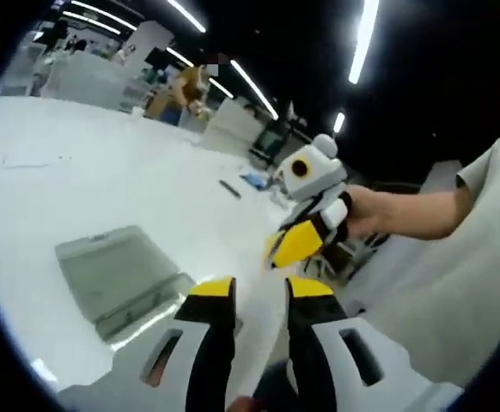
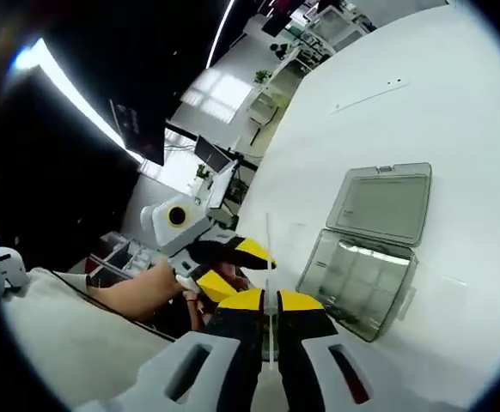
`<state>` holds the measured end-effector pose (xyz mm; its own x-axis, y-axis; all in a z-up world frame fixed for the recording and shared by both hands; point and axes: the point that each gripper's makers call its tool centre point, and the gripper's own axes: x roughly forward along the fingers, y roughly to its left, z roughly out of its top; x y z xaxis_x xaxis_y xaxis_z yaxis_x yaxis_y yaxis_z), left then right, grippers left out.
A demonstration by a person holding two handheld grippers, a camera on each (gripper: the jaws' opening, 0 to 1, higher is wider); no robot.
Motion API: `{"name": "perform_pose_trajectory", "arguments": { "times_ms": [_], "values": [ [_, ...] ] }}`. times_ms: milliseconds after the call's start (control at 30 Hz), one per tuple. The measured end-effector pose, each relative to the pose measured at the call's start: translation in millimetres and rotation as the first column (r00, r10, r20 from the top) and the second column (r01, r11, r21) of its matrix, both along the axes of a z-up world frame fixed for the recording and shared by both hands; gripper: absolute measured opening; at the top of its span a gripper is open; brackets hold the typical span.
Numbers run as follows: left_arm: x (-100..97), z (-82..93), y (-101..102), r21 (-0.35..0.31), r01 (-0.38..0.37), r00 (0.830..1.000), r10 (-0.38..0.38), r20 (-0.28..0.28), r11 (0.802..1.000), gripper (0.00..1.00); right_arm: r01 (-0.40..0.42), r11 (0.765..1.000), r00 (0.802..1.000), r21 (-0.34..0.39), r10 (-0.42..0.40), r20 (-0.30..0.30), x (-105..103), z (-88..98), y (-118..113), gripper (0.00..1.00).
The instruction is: Insert the divider into the dual guide fixture by aligning both edges with the guide slots and pushing it downward to the bottom, including one-sided entry, uneven engagement, binding, and posture correction.
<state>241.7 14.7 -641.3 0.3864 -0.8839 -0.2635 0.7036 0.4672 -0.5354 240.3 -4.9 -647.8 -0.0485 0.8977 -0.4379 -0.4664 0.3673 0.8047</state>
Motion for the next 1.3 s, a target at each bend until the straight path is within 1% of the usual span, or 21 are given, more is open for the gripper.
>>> {"name": "perform_pose_trajectory", "arguments": {
  "times_ms": [100, 200, 400, 433, 533, 600, 633, 700, 767, 833, 933, 1100, 1233, 1300],
  "values": [
    [0.8, 0.9, 2, 0.011, -0.016, 1.0, 0.016, 0.021, 1.0, 0.27, 0.016, 0.999, 1.0, -0.043, -0.017, -0.017, 1, -4.4, -1, 0.0],
    [2.0, -2.8, 4, 0.077, -0.025, 0.997, 0.02, 0.07, 0.997, 0.34, 0.031, 0.997, 0.999, -0.065, -0.032, -0.028, 5, -6.8, -2, 0.0],
    [-2.2, -6.9, 3, 0.131, -0.03, 0.995, 0.017, 0.095, 0.991, 0.38, 0.037, 0.993, 0.999, -0.109, -0.04, -0.023, 9, -11.1, -5, 0.0],
    [-3.0, -8.8, 3, 0.152, -0.033, 0.994, 0.016, 0.106, 0.988, 0.4, 0.039, 0.992, 0.999, -0.116, -0.043, -0.029, 9, -11.9, -5, 0.0],
    [-4.9, -11.0, 3, 0.184, -0.044, 0.992, 0.021, 0.123, 0.982, 0.45, 0.047, 0.988, 0.998, -0.148, -0.051, -0.026, 11, -15.2, -9, 0.0],
    [-6.3, -13.8, 3, 0.221, -0.047, 0.99, 0.016, 0.14, 0.974, 0.47, 0.051, 0.984, 0.998, -0.169, -0.057, -0.034, 11, -17.7, -11, 0.0],
    [-7.4, -14.6, 3, 0.234, -0.049, 0.989, 0.013, 0.149, 0.971, 0.48, 0.047, 0.981, 0.998, -0.19, -0.053, -0.026, 12, -20.4, -13, 0.0],
    [-8.5, -15.6, 4, 0.253, -0.059, 0.987, 0.018, 0.16, 0.966, 0.5, 0.047, 0.977, 0.998, -0.208, -0.053, -0.024, 12, -21.9, -13, 0.0],
    [-9.1, -17.2, 6, 0.258, -0.063, 0.987, 0.023, 0.156, 0.964, 0.5, 0.054, 0.973, 0.998, -0.222, -0.062, -0.028, 13, -23.0, -14, 0.0],
    [-8.8, -19.5, 9, 0.277, -0.074, 0.986, 0.028, 0.165, 0.958, 0.51, 0.054, 0.971, 0.998, -0.233, -0.06, -0.018, 14, -22.9, -13, 0.0],
    [-10.1, -21.3, 12, 0.288, -0.081, 0.987, 0.036, 0.156, 0.954, 0.53, 0.057, 0.967, 0.998, -0.25, -0.062, -0.013, 15, -22.6, -13, 0.0],
    [-10.5, -23.8, 18, 0.297, -0.102, 0.987, 0.058, 0.152, 0.95, 0.52, 0.06, 0.95, 0.998, -0.307, -0.061, 0.008, 19, -27.5, -14, 0.0],
    [-11.6, -26.7, 22, 0.308, -0.112, 0.987, 0.069, 0.148, 0.945, 0.52, 0.054, 0.947, 0.999, -0.316, -0.053, 0.011, 19, -27.8, -12, 0.0],
    [-12.0, -27.8, 24, 0.314, -0.119, 0.986, 0.076, 0.147, 0.942, 0.53, 0.052, 0.935, 0.999, -0.351, -0.047, 0.024, 19, -29.6, -13, 0.0]
  ]
}}
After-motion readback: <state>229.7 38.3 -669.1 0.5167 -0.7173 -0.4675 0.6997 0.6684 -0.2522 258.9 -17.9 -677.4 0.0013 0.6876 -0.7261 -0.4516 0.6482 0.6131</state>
